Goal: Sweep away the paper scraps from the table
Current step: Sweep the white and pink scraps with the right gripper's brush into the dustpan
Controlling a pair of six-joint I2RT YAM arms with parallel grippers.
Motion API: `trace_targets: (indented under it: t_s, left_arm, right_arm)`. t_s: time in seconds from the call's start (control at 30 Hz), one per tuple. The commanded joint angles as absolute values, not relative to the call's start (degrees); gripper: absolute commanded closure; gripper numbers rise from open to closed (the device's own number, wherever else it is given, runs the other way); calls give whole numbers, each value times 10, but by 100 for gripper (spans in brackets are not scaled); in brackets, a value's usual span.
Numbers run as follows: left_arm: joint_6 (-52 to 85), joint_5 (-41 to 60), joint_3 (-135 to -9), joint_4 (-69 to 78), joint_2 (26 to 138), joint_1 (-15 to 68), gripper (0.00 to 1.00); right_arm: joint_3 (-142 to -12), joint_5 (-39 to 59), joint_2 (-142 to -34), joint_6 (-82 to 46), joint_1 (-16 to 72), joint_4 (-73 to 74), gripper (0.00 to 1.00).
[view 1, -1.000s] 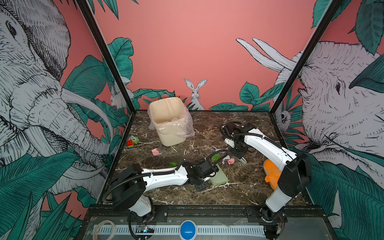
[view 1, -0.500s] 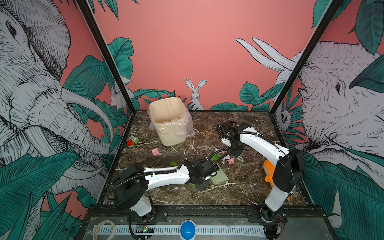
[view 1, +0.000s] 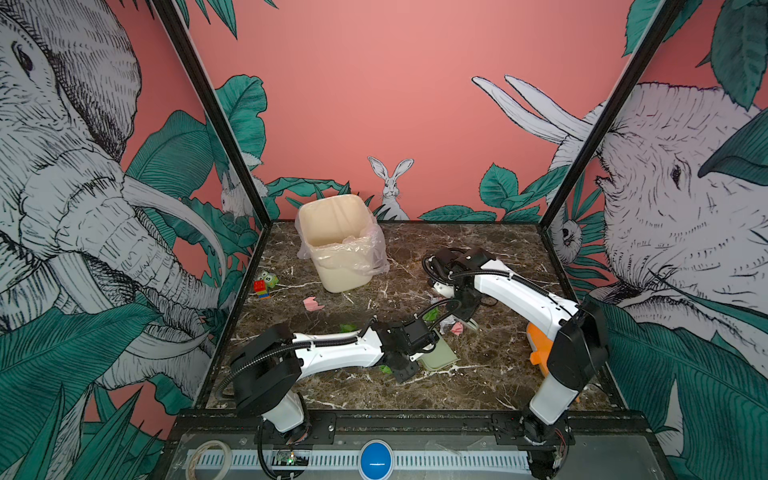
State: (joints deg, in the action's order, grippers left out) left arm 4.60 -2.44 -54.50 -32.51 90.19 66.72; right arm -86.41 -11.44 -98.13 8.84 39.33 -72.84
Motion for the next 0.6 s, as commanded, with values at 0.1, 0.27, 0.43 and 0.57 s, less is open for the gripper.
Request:
trace_targets:
  t_s: [0.1,0.27,0.43,0.57]
  left_arm:
    - [61,-20,-553,-337,903,669,100]
    - [60,-19,-553,-337,904,669,100]
    - [63,-20,-552,-335,904,669,100]
    - [64,-20,-550,-334,903,669,100]
  right_arm:
    - [-871,-127,-944,73,399,-769,100]
    - [-884,-140,-981,54,394,-784,100]
    - [-896,-121,-1005,30,395,-796,100]
    - [-894,-90,-999,24,401,-788,100]
